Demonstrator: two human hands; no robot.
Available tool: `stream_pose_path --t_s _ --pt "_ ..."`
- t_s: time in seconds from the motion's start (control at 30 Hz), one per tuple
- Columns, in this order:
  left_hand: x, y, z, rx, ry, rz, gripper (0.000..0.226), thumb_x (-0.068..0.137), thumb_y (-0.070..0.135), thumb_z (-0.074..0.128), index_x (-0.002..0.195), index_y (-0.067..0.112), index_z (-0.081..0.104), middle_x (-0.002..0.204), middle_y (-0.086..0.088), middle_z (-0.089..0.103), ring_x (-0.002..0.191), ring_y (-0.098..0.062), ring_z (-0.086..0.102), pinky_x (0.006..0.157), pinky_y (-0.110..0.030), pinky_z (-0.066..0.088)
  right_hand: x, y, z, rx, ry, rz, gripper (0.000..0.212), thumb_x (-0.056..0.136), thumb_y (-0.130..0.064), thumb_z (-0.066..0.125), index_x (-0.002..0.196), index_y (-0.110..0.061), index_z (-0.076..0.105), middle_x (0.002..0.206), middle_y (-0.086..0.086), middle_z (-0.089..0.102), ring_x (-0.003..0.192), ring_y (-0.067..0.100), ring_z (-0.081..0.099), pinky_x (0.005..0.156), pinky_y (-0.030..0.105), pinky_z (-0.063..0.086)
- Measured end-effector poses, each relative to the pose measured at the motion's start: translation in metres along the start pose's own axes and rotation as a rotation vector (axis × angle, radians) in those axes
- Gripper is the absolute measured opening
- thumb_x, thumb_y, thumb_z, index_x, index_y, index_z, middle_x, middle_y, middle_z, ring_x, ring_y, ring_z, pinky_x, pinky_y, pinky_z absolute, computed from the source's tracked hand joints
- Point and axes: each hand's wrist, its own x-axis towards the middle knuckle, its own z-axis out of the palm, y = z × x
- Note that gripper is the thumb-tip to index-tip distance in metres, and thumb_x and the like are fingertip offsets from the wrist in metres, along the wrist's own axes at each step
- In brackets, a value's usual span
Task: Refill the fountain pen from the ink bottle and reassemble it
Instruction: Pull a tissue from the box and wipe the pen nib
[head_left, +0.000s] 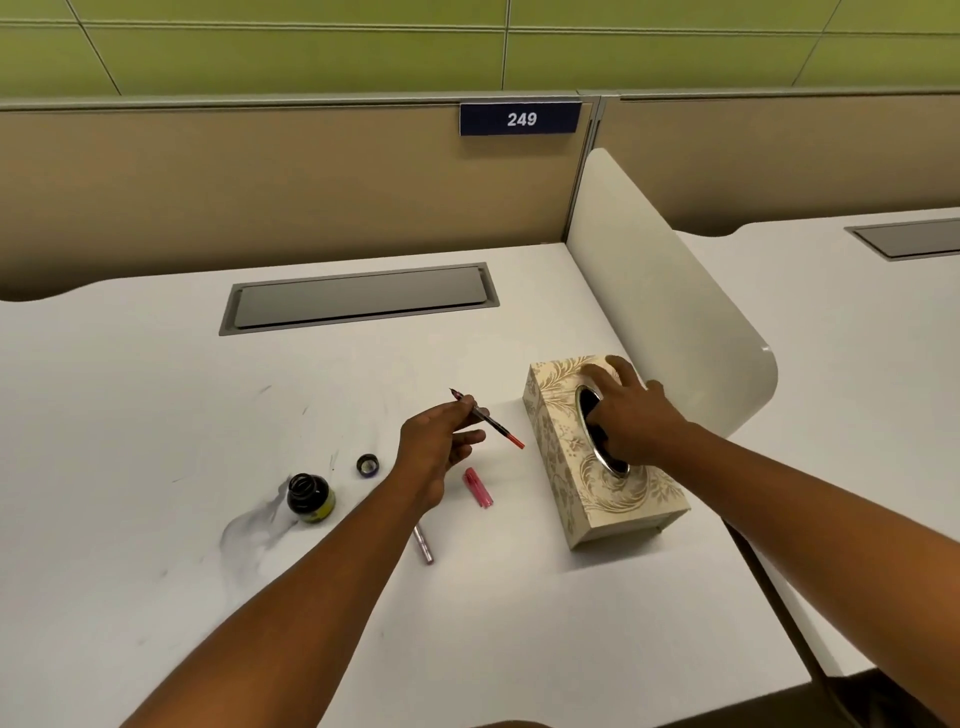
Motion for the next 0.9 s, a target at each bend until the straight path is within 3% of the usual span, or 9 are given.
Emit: stream_pose_path --t_s 0.07,0.13,0.23,0.3,0.37,0.47,0.57,0.9 --pt "0.001 0.001 -0.001 0.009 -0.020 -0.004 0.016 0.093 0.026 0.067 0.094 0.012 0.075 0.096 -0.002 0.079 0.069 -0.014 0.071 0.058 -0.020 0.049 0.005 -0.005 0.005 0.037 -0.140 0.083 0.014 0.089 -0.020 0.060 0.102 -0.017 0.066 0.161 -0.003 -0.026 0.147 0.039 -0.024 0.106 0.072 0.025" --pt "0.003 0.002 -0.001 0.011 -0.038 -0.006 0.016 0.092 0.026 0.068 0.095 0.012 0.076 0.096 -0.002 0.079 0.069 -0.014 0.071 0.058 -0.020 0.049 0.011 -0.008 0.013 0.104 -0.218 0.157 0.022 0.090 -0.012 0.059 0.111 -0.015 0.063 0.156 -0.005 -0.038 0.143 0.042 -0.031 0.103 0.078 0.021" --pt "0.005 0.004 -0.001 0.006 -0.035 -0.002 0.016 0.092 0.027 0.068 0.093 0.013 0.076 0.095 -0.001 0.079 0.069 -0.013 0.071 0.058 -0.020 0.049 0.018 -0.010 0.014 0.172 -0.222 0.218 0.051 0.086 -0.004 0.059 0.135 -0.017 0.052 0.150 -0.008 -0.047 0.142 0.047 -0.029 0.099 0.081 0.025" --pt "0.003 0.000 0.000 -0.019 -0.027 0.002 0.014 0.092 0.026 0.068 0.091 0.014 0.076 0.095 -0.002 0.079 0.070 -0.014 0.071 0.059 -0.021 0.049 0.015 -0.014 0.012 0.214 -0.227 0.241 0.068 0.083 0.001 0.059 0.145 -0.021 0.041 0.147 -0.009 -0.050 0.143 0.048 -0.025 0.097 0.079 0.028" --pt "0.010 -0.005 -0.006 -0.024 -0.022 -0.048 0.013 0.093 0.025 0.068 0.089 0.015 0.075 0.096 -0.002 0.079 0.071 -0.016 0.071 0.060 -0.022 0.048 0.016 -0.022 0.011 0.185 -0.263 0.275 0.066 0.083 0.001 0.060 0.143 -0.020 0.043 0.147 -0.009 -0.051 0.145 0.048 -0.019 0.097 0.075 0.033" --pt "0.011 -0.017 -0.004 -0.022 -0.054 -0.083 0.014 0.093 0.025 0.067 0.089 0.014 0.075 0.093 -0.001 0.079 0.069 -0.014 0.070 0.060 -0.022 0.047 0.009 -0.023 0.015 0.179 -0.296 0.300 0.036 0.084 -0.001 0.060 0.117 -0.015 0.059 0.149 -0.008 -0.048 0.149 0.045 -0.007 0.097 0.067 0.040" --pt "0.012 -0.013 0.001 -0.023 -0.067 -0.083 0.016 0.093 0.025 0.067 0.091 0.011 0.075 0.092 0.000 0.079 0.067 -0.013 0.070 0.059 -0.021 0.047 0.011 -0.020 0.010 0.206 -0.232 0.291 0.016 0.085 -0.003 0.061 0.093 -0.017 0.059 0.152 -0.009 -0.044 0.148 0.042 0.006 0.096 0.060 0.045" --pt "0.008 -0.017 0.014 0.009 -0.098 -0.074 0.016 0.093 0.025 0.067 0.091 0.011 0.076 0.096 -0.002 0.079 0.070 -0.014 0.071 0.058 -0.021 0.048 0.012 -0.021 0.009 0.215 -0.220 0.290 0.030 0.082 -0.006 0.068 0.110 -0.016 0.063 0.152 -0.010 -0.044 0.148 0.040 0.006 0.095 0.062 0.045"
